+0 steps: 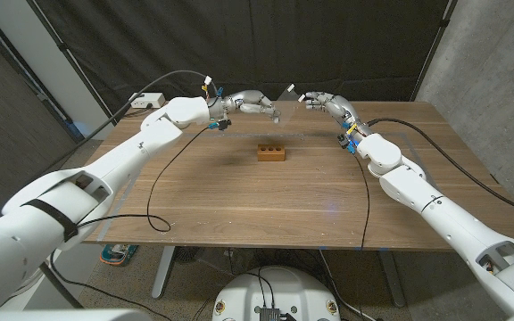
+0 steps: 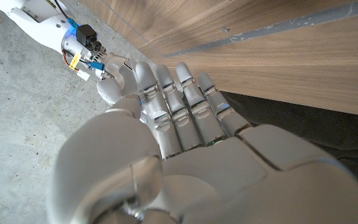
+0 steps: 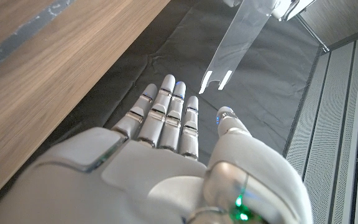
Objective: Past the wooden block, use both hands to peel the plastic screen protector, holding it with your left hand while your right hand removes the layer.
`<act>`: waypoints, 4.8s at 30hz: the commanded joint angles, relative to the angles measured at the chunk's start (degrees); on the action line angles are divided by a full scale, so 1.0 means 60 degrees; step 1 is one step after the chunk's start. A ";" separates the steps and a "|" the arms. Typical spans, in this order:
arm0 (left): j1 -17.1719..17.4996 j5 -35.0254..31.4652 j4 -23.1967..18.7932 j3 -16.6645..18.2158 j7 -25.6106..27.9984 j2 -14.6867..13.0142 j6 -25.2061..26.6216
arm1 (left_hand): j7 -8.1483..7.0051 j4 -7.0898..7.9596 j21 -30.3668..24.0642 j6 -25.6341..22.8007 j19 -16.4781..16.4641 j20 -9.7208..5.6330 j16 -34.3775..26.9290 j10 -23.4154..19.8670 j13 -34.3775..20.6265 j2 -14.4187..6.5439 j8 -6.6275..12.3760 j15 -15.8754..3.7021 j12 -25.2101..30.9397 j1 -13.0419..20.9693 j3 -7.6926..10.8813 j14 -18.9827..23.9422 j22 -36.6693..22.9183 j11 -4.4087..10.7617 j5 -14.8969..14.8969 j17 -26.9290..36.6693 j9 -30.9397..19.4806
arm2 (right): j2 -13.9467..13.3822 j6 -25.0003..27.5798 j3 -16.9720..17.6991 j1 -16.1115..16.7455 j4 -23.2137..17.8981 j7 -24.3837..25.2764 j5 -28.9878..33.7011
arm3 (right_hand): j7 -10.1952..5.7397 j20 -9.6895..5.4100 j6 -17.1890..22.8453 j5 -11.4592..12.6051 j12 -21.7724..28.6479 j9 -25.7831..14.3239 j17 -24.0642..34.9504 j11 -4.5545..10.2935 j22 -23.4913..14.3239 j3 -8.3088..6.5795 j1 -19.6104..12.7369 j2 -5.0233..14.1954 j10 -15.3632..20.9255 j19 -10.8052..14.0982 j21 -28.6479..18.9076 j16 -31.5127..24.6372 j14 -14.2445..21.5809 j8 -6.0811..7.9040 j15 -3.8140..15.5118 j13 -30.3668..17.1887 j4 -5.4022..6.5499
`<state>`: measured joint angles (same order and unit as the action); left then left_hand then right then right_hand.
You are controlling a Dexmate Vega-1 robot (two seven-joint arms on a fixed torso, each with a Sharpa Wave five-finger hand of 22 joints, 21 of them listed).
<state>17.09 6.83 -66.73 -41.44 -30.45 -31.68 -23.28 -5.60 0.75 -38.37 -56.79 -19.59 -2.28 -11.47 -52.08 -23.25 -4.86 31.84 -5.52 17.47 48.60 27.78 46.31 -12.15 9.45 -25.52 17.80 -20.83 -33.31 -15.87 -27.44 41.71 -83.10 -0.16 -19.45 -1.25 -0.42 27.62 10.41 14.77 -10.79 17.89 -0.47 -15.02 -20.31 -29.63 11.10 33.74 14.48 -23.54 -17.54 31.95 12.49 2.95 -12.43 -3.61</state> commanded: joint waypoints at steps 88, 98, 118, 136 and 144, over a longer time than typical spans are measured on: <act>-0.0285 0.1553 0.1305 0.0118 -0.1233 0.0884 -0.0378 | 0.0176 0.0169 -0.0606 0.0318 0.0197 -0.0091 0.0006 0.0110 -0.0133 -0.0344 0.0624 -0.1229 -0.0137 0.0645 -0.0200 -0.0687 -0.0042 0.0140 -0.0011 -0.0309 -0.0690 | 0.0795 0.1503 -0.0927 0.0222 -0.0674 0.7410 0.7517 | -0.0033 -0.1818 0.6575 0.0458 0.3769 -0.0253 0.5123 0.0714 -0.3312 0.2085 -0.6047 -0.0813 0.7169 0.2731 -0.7398 -0.7164 0.5538 0.1391 0.1675 -0.2837 -0.0725; -0.0353 0.2061 0.1760 0.0214 -0.1693 0.1164 -0.0515 | 0.0232 0.0181 -0.0686 0.0366 0.0200 -0.0092 -0.0024 0.0118 -0.0135 -0.0384 0.0642 -0.1222 -0.0160 0.0704 -0.0192 -0.0657 -0.0036 0.0097 0.0070 -0.0341 -0.0702 | 0.0562 0.2411 -0.1461 0.0134 -0.1076 0.7839 0.8967 | 0.0094 -0.1823 0.6886 0.0509 0.3803 -0.0135 0.5861 0.0629 -0.3314 0.2198 -0.6223 -0.0784 0.7451 0.2743 -0.7956 -0.7415 0.5739 0.1306 0.1658 -0.2765 -0.0694; -0.0213 0.2536 0.1650 0.0346 -0.2046 0.1237 -0.0385 | 0.0292 0.0180 -0.0815 0.0363 0.0237 -0.0073 -0.0038 0.0081 -0.0155 -0.0406 0.0686 -0.1215 -0.0168 0.0811 -0.0180 -0.0653 -0.0020 0.0049 0.0232 -0.0401 -0.0691 | 0.0817 0.2824 -0.1997 -0.0076 -0.0638 0.9328 0.9848 | 0.0103 -0.1807 0.7244 0.0540 0.3907 -0.0077 0.6521 0.0596 -0.3092 0.2429 -0.6347 -0.0845 0.7683 0.2682 -0.8737 -0.7324 0.5942 0.1149 0.1651 -0.2759 -0.0644; 0.0064 0.2615 0.1030 0.0420 -0.1908 0.1019 -0.0073 | 0.0251 0.0219 -0.0941 0.0375 0.0303 -0.0061 -0.0050 0.0065 -0.0149 -0.0402 0.0712 -0.1203 -0.0201 0.0869 -0.0194 -0.0661 -0.0002 0.0045 0.0412 -0.0457 -0.0661 | 0.0602 0.2946 -0.2076 0.0040 -0.0908 0.9419 0.9945 | 0.0199 -0.1837 0.7545 0.0530 0.3957 -0.0122 0.7301 0.0387 -0.2777 0.2568 -0.6977 -0.1141 0.7647 0.2280 -0.9254 -0.7179 0.5935 0.1054 0.1646 -0.2692 -0.0800; 0.0100 0.2624 0.0932 0.0407 -0.1906 0.1000 -0.0005 | 0.0263 0.0237 -0.1005 0.0378 0.0317 -0.0071 -0.0058 0.0062 -0.0151 -0.0404 0.0720 -0.1203 -0.0213 0.0898 -0.0196 -0.0655 0.0008 0.0016 0.0492 -0.0478 -0.0637 | 0.0713 0.2948 -0.2130 -0.0016 -0.0652 1.0024 1.0156 | 0.0162 -0.1859 0.7703 0.0525 0.4187 -0.0132 0.7690 0.0507 -0.2694 0.2642 -0.7092 -0.1284 0.7778 0.2179 -0.9417 -0.7264 0.6061 0.1104 0.1633 -0.2854 -0.0793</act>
<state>17.21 22.48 -59.95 -39.02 -42.16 -25.34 -23.98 -4.08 1.83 -43.91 -54.44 -17.96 -2.49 -11.47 -51.85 -24.06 -5.29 35.82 -4.32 16.31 51.32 26.47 42.46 -11.98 9.22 -22.81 14.89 -24.49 -29.35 1.42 -39.79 41.68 -88.03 56.87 40.12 -1.73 -2.73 69.31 13.23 39.28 -11.05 63.20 2.26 -31.26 -4.88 -71.50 3.66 80.08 27.85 -79.58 -60.75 67.88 18.77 12.45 -29.04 -8.28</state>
